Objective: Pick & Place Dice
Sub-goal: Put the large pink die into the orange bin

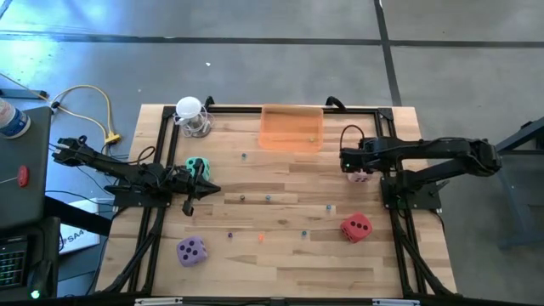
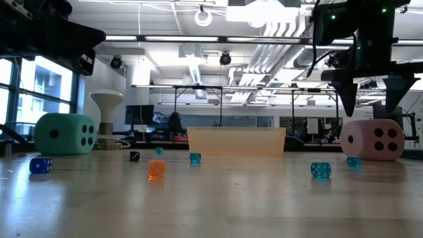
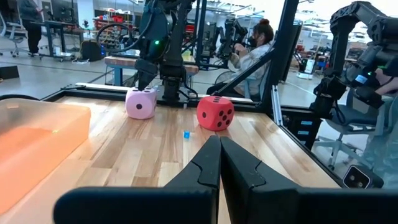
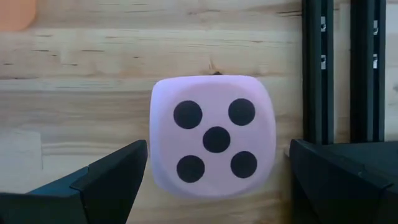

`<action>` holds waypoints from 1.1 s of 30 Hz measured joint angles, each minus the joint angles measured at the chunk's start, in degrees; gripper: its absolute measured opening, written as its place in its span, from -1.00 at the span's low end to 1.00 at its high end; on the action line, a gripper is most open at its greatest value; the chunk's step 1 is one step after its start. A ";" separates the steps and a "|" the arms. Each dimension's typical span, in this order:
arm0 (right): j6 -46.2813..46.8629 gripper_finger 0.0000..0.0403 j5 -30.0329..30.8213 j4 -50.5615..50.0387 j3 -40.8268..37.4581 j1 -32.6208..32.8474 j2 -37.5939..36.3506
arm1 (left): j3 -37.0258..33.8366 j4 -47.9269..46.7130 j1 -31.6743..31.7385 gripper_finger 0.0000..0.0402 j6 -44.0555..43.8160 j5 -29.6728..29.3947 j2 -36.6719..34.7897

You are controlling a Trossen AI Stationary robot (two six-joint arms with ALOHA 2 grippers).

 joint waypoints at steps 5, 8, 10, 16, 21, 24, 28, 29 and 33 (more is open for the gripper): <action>-0.68 0.92 -0.22 2.17 -3.00 -1.34 -0.13 | -0.01 -0.04 0.00 -1.00 0.00 0.00 0.00; -3.43 0.92 -0.01 5.33 -4.17 -1.80 -0.24 | 0.00 -0.07 0.00 -1.00 0.00 0.00 0.00; -4.64 0.92 -0.35 8.53 -4.62 -1.78 -0.09 | 0.00 -0.07 0.00 -1.00 0.00 0.02 0.00; -7.15 0.92 -1.92 12.04 -5.06 -2.59 -0.07 | 0.00 -0.07 0.00 -1.00 0.00 0.02 0.00; -7.58 0.92 -2.62 12.10 -5.08 -2.95 -0.07 | -0.02 -0.07 0.00 -1.00 0.00 0.02 0.00; -8.07 0.92 -2.90 12.15 -5.08 -2.95 -0.07 | 0.00 -0.07 0.00 -1.00 0.00 0.02 0.00; -9.09 0.92 -2.83 12.28 -5.08 -2.95 -0.04 | -0.02 -0.07 0.00 -1.00 0.00 0.02 0.00; -9.47 0.92 -2.35 12.41 -5.12 -2.95 -0.04 | 0.00 -0.07 0.00 -1.00 0.00 0.02 0.00; -10.79 0.92 -0.41 12.74 -5.17 -2.51 -0.02 | 0.00 -0.07 0.00 -1.00 0.00 0.02 0.00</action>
